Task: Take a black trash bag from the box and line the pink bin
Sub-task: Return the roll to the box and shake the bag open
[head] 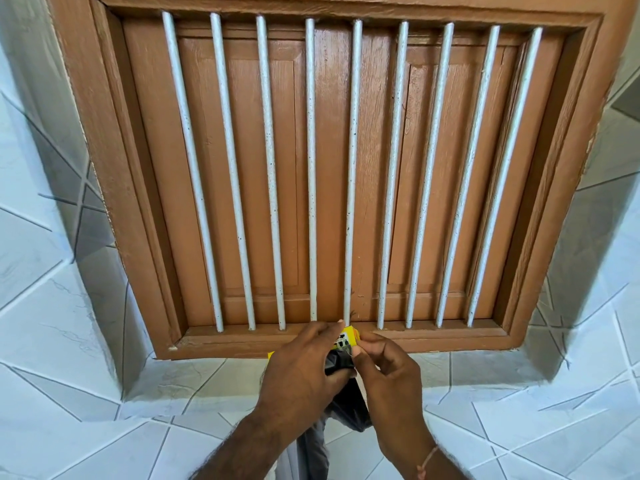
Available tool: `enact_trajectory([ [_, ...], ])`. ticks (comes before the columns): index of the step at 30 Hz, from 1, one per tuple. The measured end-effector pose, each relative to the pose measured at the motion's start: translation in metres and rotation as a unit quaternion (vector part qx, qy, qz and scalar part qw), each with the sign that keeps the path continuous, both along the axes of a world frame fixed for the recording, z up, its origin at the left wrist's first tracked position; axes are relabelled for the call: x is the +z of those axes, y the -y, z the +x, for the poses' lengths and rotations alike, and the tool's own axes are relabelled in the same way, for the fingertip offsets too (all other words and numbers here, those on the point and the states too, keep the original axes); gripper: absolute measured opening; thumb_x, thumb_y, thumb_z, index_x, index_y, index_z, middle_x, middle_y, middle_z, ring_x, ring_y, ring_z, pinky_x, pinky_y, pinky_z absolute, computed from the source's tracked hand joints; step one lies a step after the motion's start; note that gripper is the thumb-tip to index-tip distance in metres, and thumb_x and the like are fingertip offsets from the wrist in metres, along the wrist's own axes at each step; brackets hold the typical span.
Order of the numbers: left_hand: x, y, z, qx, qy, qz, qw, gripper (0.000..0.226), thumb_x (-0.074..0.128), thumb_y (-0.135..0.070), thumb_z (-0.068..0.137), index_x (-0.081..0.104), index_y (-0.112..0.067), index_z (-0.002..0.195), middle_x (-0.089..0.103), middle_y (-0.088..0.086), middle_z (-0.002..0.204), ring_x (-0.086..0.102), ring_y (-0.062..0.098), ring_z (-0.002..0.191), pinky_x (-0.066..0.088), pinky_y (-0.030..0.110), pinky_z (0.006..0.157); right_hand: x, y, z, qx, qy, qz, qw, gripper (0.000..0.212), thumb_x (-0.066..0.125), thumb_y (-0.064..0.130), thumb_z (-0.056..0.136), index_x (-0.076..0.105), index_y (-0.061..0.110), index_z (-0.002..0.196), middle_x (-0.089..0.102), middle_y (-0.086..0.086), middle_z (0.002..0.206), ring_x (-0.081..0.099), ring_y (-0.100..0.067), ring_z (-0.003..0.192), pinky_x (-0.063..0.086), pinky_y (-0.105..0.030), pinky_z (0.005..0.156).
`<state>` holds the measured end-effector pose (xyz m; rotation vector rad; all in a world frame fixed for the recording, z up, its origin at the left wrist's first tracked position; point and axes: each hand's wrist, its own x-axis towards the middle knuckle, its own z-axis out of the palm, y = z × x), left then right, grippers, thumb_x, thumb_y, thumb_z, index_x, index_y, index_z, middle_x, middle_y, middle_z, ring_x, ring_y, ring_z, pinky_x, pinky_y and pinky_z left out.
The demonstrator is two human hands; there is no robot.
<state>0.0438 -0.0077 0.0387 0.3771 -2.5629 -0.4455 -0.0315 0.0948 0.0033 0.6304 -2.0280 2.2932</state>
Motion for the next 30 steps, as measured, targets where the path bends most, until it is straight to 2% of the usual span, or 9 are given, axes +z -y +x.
enact_trajectory([
  [5,-0.005,0.025,0.013,0.043,0.021,0.082,0.995,0.068,0.065,-0.064,0.073,0.049,-0.039,0.134,0.055,-0.017,0.135,0.053,0.007,0.119,0.045,0.027,0.1,-0.03,-0.002,-0.05,-0.15,0.104,-0.004,0.983,0.018,0.068,0.001,0.08,0.069,0.014,0.068,0.069,-0.005,0.07,0.062,-0.023,0.07,0.055,-0.049,0.08],
  [10,-0.002,0.052,0.028,0.124,-0.038,0.228,0.965,0.023,0.06,-0.052,0.085,0.061,-0.034,0.099,0.064,-0.009,0.083,0.062,0.007,0.072,0.048,0.015,0.058,-0.055,-0.009,-0.092,-0.236,0.088,0.092,0.963,0.009,0.064,0.012,0.086,0.064,0.005,0.081,0.067,-0.015,0.079,0.063,-0.037,0.084,0.049,-0.037,0.076],
  [14,0.007,0.055,0.029,0.134,-0.147,0.323,0.925,0.025,0.055,-0.039,0.093,0.064,-0.023,0.076,0.065,-0.002,0.069,0.062,0.014,0.069,0.044,0.02,0.056,-0.063,0.001,-0.104,-0.246,0.037,0.173,0.953,0.014,0.065,0.014,0.085,0.061,0.001,0.09,0.068,-0.022,0.089,0.06,-0.042,0.091,0.045,-0.039,0.078],
  [19,0.017,0.057,0.032,0.135,-0.248,0.431,0.857,0.023,0.056,-0.036,0.093,0.068,-0.021,0.08,0.067,0.002,0.074,0.064,0.017,0.075,0.05,0.027,0.063,-0.046,0.002,-0.073,-0.293,-0.119,0.174,0.933,0.035,0.07,0.029,0.083,0.059,0.005,0.106,0.062,-0.017,0.103,0.053,-0.034,0.101,0.041,-0.042,0.089],
  [22,0.023,0.058,0.03,0.147,-0.286,0.485,0.813,0.022,0.057,-0.035,0.093,0.069,-0.02,0.084,0.069,0.002,0.078,0.066,0.02,0.077,0.055,0.031,0.069,-0.025,0.011,0.003,-0.009,-0.085,0.088,0.992,0.067,0.062,0.071,0.07,0.054,0.024,0.119,0.061,0.007,0.114,0.058,-0.008,0.107,0.047,-0.025,0.09],
  [24,0.03,0.055,0.028,0.139,-0.314,0.513,0.786,0.022,0.058,-0.033,0.093,0.07,-0.016,0.084,0.069,0.002,0.075,0.065,0.02,0.073,0.054,0.03,0.065,-0.028,0.025,0.041,0.203,-0.005,0.102,0.974,0.1,0.065,0.083,0.052,0.042,0.032,0.135,0.056,0.016,0.13,0.054,0.002,0.121,0.047,-0.025,0.1],
  [26,0.036,0.05,0.025,0.128,-0.325,0.534,0.77,0.023,0.058,-0.031,0.093,0.07,-0.013,0.086,0.068,0.003,0.074,0.063,0.017,0.069,0.052,0.029,0.061,-0.041,0.043,0.055,0.248,0.017,0.199,0.948,0.117,0.074,0.078,0.045,0.031,0.033,0.144,0.045,0.016,0.145,0.045,-0.005,0.132,0.042,-0.034,0.109],
  [28,0.042,0.046,0.025,0.108,-0.337,0.552,0.755,0.023,0.058,-0.031,0.093,0.07,-0.013,0.086,0.069,0.004,0.076,0.063,0.018,0.07,0.053,0.033,0.066,-0.047,0.038,0.06,0.311,0.073,0.255,0.913,0.11,0.076,0.062,0.058,0.031,0.017,0.147,0.04,0.002,0.148,0.045,-0.005,0.131,0.037,-0.027,0.111],
  [30,0.048,0.047,0.024,0.095,-0.344,0.553,0.752,0.023,0.057,-0.032,0.094,0.07,-0.014,0.087,0.069,0.004,0.078,0.064,0.018,0.071,0.055,0.031,0.065,-0.047,0.051,0.068,0.413,0.154,0.289,0.85,0.064,0.072,0.021,0.081,0.046,-0.004,0.134,0.05,-0.024,0.137,0.062,0.003,0.102,0.043,-0.011,0.092],
])
